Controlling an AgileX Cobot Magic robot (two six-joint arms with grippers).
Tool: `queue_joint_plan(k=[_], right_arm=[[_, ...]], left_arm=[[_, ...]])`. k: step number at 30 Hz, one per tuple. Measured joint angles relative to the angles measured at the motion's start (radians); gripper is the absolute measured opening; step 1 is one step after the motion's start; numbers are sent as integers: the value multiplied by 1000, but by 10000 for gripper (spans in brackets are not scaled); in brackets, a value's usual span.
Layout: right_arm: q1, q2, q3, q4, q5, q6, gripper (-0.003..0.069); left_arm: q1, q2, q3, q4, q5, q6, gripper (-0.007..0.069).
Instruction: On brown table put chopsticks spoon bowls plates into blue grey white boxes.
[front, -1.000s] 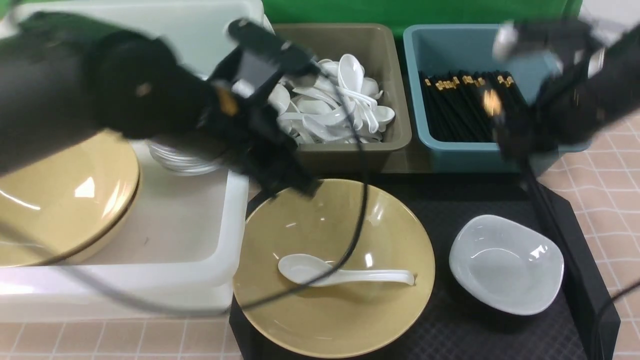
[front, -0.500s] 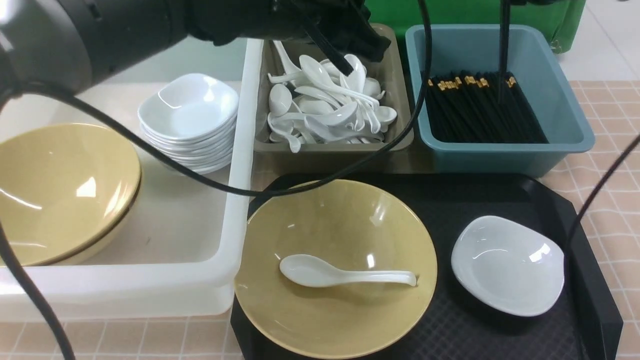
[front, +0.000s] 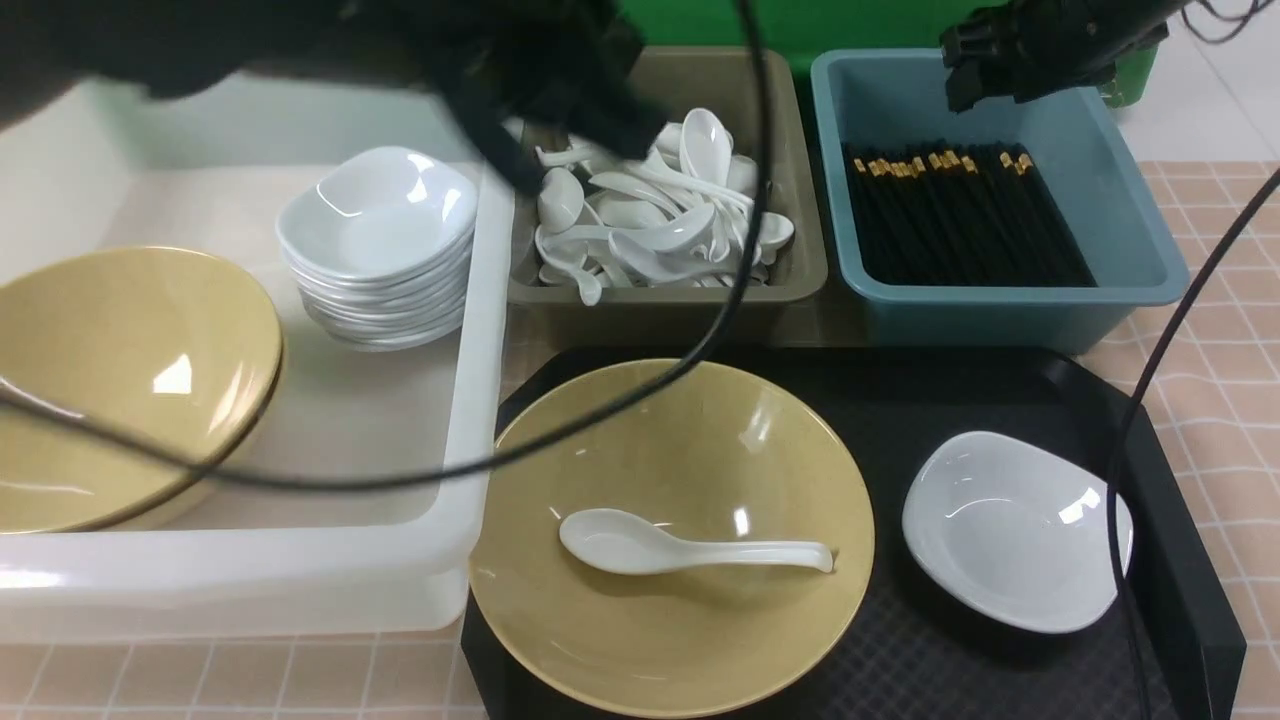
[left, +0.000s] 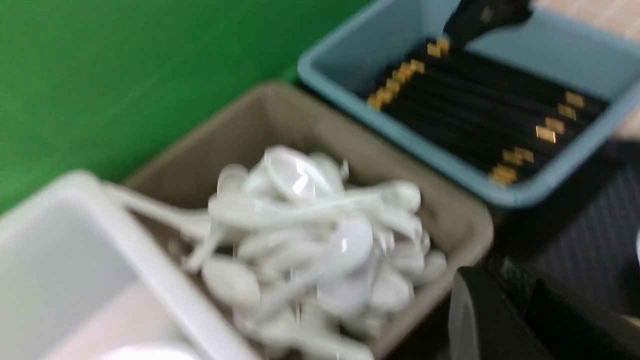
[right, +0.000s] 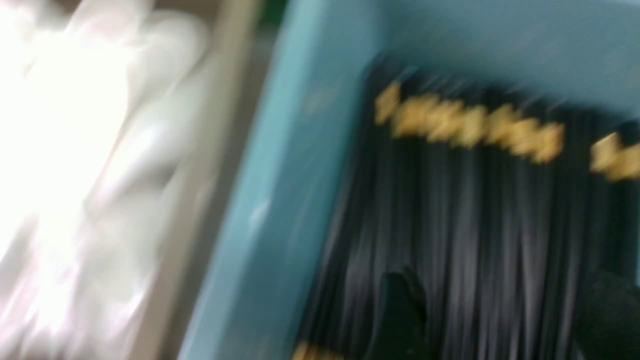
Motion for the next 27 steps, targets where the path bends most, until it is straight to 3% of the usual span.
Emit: queue_joint_plan(k=[2, 6, 12, 13, 18, 27], right_arm=[[29, -11, -45, 19, 96, -71, 510], [123, -95, -12, 37, 132, -128, 513], [342, -297, 280, 47, 136, -313, 514], [342, -297, 280, 47, 136, -321, 514], [511, -352, 548, 46, 141, -515, 515], [583, -266, 643, 40, 116, -595, 515]], left_arm=[[10, -71, 80, 13, 46, -39, 1], [76, -220, 226, 17, 144, -116, 1], [201, -364, 391, -20, 272, -120, 1], [203, -364, 394, -20, 274, -120, 1], [221, -371, 441, -117, 234, -18, 1], [221, -365, 447, -293, 156, 180, 1]])
